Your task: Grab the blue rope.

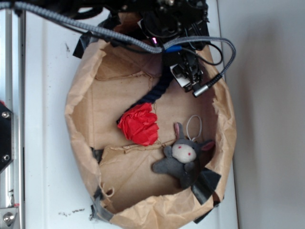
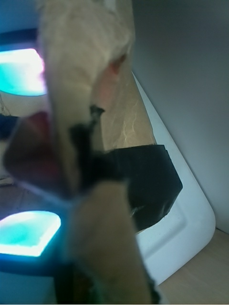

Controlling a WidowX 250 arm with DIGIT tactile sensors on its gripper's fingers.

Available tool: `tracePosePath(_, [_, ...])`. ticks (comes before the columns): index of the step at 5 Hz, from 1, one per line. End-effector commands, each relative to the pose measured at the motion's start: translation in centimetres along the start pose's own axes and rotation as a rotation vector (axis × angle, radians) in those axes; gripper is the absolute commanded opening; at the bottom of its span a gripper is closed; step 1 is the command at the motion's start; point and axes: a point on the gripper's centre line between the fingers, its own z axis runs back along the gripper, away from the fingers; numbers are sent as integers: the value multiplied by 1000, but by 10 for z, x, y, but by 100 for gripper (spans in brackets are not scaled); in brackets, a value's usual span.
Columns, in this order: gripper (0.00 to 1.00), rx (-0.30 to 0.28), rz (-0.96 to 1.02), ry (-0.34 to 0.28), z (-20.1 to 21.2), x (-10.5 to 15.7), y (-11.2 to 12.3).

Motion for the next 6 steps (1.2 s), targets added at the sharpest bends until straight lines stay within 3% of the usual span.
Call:
tracePosePath(1, [100, 11, 53, -98, 9, 2, -7])
tracePosePath(3, [100, -23, 50, -114, 13, -19, -14])
tracePosePath(5, [100, -22, 128, -113, -10, -7, -20])
tracePosePath(6, [100, -35, 77, -93, -19, -7, -25])
